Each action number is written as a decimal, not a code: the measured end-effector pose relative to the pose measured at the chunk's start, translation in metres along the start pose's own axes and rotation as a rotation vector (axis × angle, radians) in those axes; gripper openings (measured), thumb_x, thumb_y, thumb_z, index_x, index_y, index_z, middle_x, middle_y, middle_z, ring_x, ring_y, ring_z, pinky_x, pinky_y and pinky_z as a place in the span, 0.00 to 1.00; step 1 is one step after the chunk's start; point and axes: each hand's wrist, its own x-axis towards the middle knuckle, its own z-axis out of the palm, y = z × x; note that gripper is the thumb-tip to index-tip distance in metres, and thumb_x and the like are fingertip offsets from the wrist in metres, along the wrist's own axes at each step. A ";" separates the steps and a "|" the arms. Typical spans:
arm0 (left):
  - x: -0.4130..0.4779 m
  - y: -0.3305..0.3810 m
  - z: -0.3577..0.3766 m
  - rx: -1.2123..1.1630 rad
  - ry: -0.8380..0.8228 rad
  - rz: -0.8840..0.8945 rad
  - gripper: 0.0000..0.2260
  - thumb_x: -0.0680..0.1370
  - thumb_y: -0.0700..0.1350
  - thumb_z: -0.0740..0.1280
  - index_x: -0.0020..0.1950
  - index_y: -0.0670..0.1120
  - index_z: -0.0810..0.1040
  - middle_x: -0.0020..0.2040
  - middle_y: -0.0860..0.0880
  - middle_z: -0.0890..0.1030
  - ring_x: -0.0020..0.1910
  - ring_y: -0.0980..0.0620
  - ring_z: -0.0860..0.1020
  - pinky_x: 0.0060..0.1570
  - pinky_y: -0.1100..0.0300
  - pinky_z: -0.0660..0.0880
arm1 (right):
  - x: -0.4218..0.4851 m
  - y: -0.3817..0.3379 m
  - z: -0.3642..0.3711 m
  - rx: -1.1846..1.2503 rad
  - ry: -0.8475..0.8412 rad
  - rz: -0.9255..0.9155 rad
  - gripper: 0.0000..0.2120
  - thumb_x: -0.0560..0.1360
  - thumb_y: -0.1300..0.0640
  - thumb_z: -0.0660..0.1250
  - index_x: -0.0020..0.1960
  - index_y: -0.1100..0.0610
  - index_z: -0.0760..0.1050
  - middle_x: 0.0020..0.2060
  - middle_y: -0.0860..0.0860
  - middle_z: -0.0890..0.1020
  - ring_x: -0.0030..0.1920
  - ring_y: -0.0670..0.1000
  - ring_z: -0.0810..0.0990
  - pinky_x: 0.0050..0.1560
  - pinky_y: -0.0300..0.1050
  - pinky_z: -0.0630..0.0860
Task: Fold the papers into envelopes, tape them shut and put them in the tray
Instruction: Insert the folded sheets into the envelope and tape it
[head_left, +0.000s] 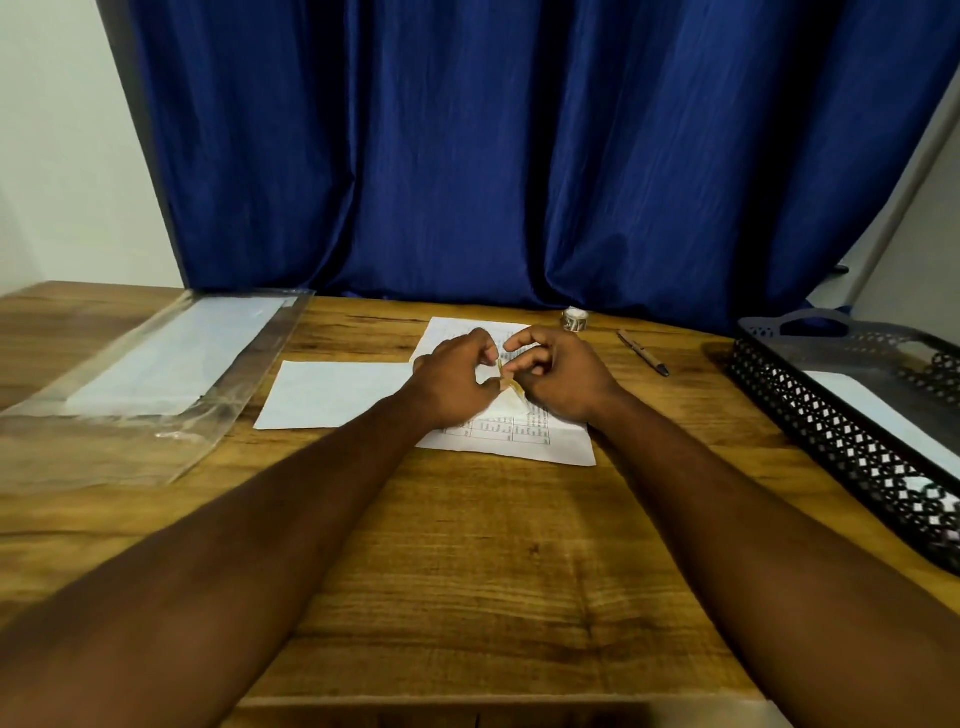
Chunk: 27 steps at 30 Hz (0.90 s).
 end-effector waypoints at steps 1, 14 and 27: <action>0.000 0.000 0.000 -0.003 -0.005 0.007 0.14 0.79 0.50 0.73 0.61 0.53 0.74 0.60 0.53 0.80 0.61 0.49 0.76 0.64 0.40 0.73 | 0.001 0.000 0.001 -0.004 0.005 -0.006 0.14 0.78 0.65 0.74 0.61 0.54 0.80 0.44 0.49 0.90 0.36 0.41 0.85 0.39 0.39 0.77; 0.005 0.000 0.000 -0.024 0.014 -0.017 0.09 0.77 0.48 0.73 0.56 0.56 0.80 0.58 0.54 0.81 0.60 0.50 0.77 0.64 0.40 0.74 | 0.006 0.007 -0.005 -0.013 -0.073 -0.035 0.19 0.77 0.63 0.75 0.66 0.52 0.77 0.46 0.46 0.90 0.44 0.49 0.86 0.46 0.47 0.82; 0.001 0.002 -0.006 0.104 -0.039 0.006 0.12 0.84 0.49 0.65 0.66 0.54 0.81 0.69 0.50 0.76 0.70 0.47 0.72 0.72 0.42 0.68 | -0.007 0.003 -0.023 -0.070 -0.243 -0.021 0.37 0.72 0.52 0.82 0.76 0.44 0.70 0.61 0.45 0.83 0.63 0.44 0.79 0.62 0.38 0.76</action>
